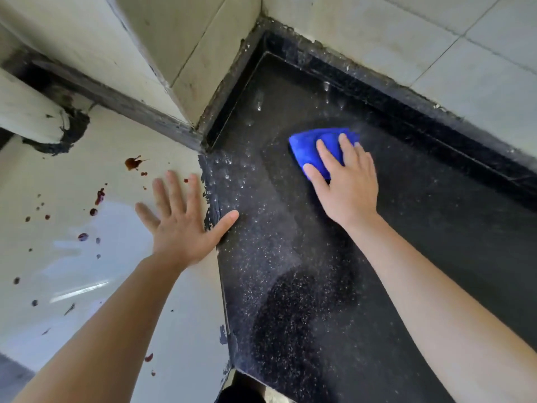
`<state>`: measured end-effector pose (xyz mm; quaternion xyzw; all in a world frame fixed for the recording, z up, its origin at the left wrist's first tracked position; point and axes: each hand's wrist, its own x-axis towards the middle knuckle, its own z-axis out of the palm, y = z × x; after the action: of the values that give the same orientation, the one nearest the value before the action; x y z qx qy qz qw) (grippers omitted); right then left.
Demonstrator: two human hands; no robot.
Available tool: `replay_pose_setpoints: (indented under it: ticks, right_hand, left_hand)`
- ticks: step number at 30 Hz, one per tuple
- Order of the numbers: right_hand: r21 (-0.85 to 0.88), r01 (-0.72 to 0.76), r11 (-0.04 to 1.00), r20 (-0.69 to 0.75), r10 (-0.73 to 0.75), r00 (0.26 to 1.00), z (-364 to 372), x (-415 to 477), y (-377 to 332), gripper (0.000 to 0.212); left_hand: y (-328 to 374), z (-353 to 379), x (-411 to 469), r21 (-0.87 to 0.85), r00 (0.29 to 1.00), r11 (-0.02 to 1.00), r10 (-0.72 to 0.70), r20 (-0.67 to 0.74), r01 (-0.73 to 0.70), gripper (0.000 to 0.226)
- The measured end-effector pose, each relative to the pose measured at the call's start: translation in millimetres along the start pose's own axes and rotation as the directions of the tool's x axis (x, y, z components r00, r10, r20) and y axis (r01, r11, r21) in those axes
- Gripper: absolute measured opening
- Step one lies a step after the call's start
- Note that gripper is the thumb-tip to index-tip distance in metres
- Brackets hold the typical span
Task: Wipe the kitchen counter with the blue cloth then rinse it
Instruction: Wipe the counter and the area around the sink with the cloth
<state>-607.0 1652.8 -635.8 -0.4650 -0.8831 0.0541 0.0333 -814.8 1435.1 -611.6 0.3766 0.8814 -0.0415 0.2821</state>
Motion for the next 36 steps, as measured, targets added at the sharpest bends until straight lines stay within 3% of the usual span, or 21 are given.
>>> replay_pose_setpoints:
  ticks: [3, 6, 8, 10, 13, 16, 19, 23, 27, 29, 31, 33, 36]
  right_hand:
    - [-0.021, -0.379, 0.925, -0.028, 0.379, 0.925, -7, 43, 17, 0.063]
    - [-0.047, -0.531, 0.846, -0.044, 0.529, 0.847, -6, 96, -14, 0.066]
    - [-0.052, -0.456, 0.889, -0.043, 0.454, 0.89, -1, 116, -49, 0.066]
    - [-0.072, -0.245, 0.967, 0.005, 0.246, 0.969, 1, 125, -77, 0.065]
    - [-0.075, -0.009, 0.997, 0.105, 0.017, 0.994, -4, 135, -76, 0.066]
    - [-0.108, -0.027, 0.994, 0.029, 0.031, 0.999, -5, 114, -38, 0.068]
    - [-0.105, -0.221, 0.97, -0.045, 0.218, 0.975, 0, 106, -18, 0.07]
    - [-0.033, -0.386, 0.922, -0.021, 0.385, 0.922, 13, 139, -67, 0.07]
    - [0.041, -0.365, 0.93, -0.006, 0.366, 0.931, 23, 154, -94, 0.064]
    - [0.07, -0.296, 0.953, 0.028, 0.295, 0.955, 19, 150, -92, 0.061]
    - [0.076, -0.073, 0.994, 0.053, 0.069, 0.996, 20, 126, -90, 0.058]
    - [0.094, 0.138, 0.986, 0.033, -0.142, 0.989, 19, 100, -86, 0.057]
    - [0.067, 0.19, 0.98, 0.027, -0.192, 0.981, 12, 107, -74, 0.057]
  left_hand:
    - [0, -1, 1, -0.006, 1.0, 1.0, 0.007, 0.003, -0.007, 0.109]
    - [0, -1, 2, -0.011, 1.0, 1.0, 0.009, -0.002, -0.009, 0.11]
    - [0, -1, 2, -0.004, 1.0, 1.0, 0.006, 0.0, -0.006, 0.111]
    - [0, -2, 2, 0.0, 1.0, 1.0, 0.004, 0.009, -0.004, 0.112]
    - [0, -3, 2, -0.007, 1.0, 1.0, -0.002, 0.02, 0.002, 0.112]
    - [-1, -4, 0, -0.013, 1.0, 1.0, 0.005, 0.02, -0.004, 0.112]
    - [3, -4, 1, -0.018, 1.0, 1.0, 0.01, 0.003, -0.01, 0.113]
    - [3, -4, 3, -0.001, 1.0, 1.0, 0.003, 0.004, -0.003, 0.112]
    - [0, -2, 5, -0.003, 1.0, 1.0, -0.001, -0.011, 0.001, 0.113]
    - [1, -3, 6, 0.002, 1.0, 1.0, 0.001, -0.009, -0.001, 0.113]
    - [0, -2, 4, 0.004, 1.0, 1.0, 0.002, -0.004, -0.002, 0.114]
    - [0, -2, 3, 0.0, 1.0, 1.0, -0.003, -0.001, 0.003, 0.114]
    - [1, -3, 2, -0.013, 1.0, 1.0, 0.0, -0.002, 0.0, 0.114]
